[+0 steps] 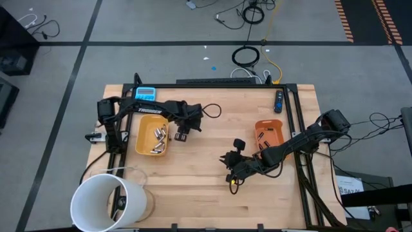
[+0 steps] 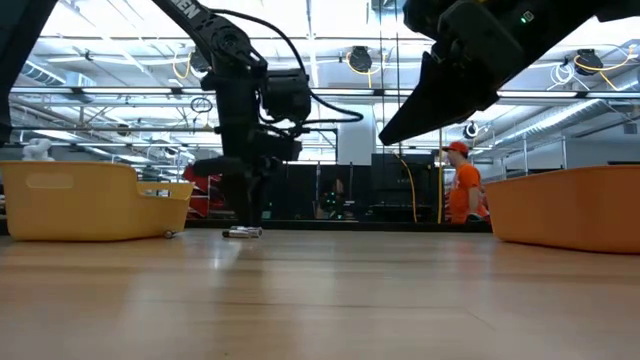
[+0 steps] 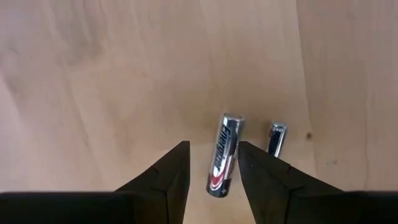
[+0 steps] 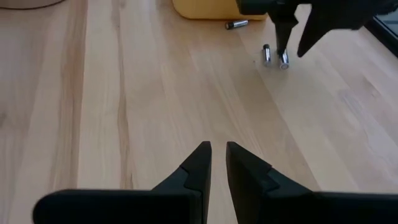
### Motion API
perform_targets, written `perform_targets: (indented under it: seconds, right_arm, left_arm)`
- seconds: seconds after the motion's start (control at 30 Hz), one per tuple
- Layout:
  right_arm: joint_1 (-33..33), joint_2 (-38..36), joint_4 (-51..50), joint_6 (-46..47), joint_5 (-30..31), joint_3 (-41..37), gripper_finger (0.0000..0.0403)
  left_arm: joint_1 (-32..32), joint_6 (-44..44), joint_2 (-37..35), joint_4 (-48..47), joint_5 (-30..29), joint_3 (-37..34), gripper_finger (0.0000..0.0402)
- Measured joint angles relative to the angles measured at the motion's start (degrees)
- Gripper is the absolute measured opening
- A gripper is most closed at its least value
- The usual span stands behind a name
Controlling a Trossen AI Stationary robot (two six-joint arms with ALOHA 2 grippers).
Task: Sort batteries
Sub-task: Put the silver battery into the yellow bin
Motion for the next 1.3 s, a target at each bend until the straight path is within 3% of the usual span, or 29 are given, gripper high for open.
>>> perform_targets:
  seconds: [0.37, 0.43, 0.57, 0.7, 0.87, 0.93, 1.13, 1.3]
  right_arm:
    - [0.0, -0.02, -0.02, -0.11, -0.02, 0.0, 0.004]
    - [0.0, -0.02, -0.02, -0.11, -0.02, 0.0, 0.004]
    - [0.0, -0.02, -0.04, -0.21, -0.02, 0.0, 0.004]
    - [0.0, -0.02, -0.09, -0.36, -0.04, 0.0, 0.004]
    - [0.02, -0.04, -0.25, -2.06, -0.2, 0.0, 0.004]
    - [-0.16, -0.04, -0.34, -3.43, -0.23, 0.0, 0.004]
    - [-2.31, -0.04, -0.07, -7.1, -2.59, 0.0, 0.004]
    - [-3.56, -0.04, 0.08, -8.77, -4.49, 0.0, 0.004]
  left_arm:
    - [-0.09, 0.69, 4.53, 0.55, -0.68, 0.22, 0.0141]
    - [-0.13, 2.32, 4.98, 0.58, -1.06, 0.22, 0.0122]
    - [-0.28, 4.2, 5.1, 0.97, -2.97, 0.41, 0.0042]
    - [-1.12, 4.09, 4.7, -0.55, -6.48, 2.19, 0.0042]
    - [-2.3, -0.21, 1.18, -8.99, -9.01, 7.07, 0.0042]
    - [-2.87, -4.6, -0.77, -14.1, -6.87, 9.06, 0.0042]
    - [-4.42, -19.64, -6.87, -23.5, 7.7, 9.4, 0.0042]
    - [-6.31, -27.88, -9.07, -32.35, 7.25, 6.43, 0.0042]
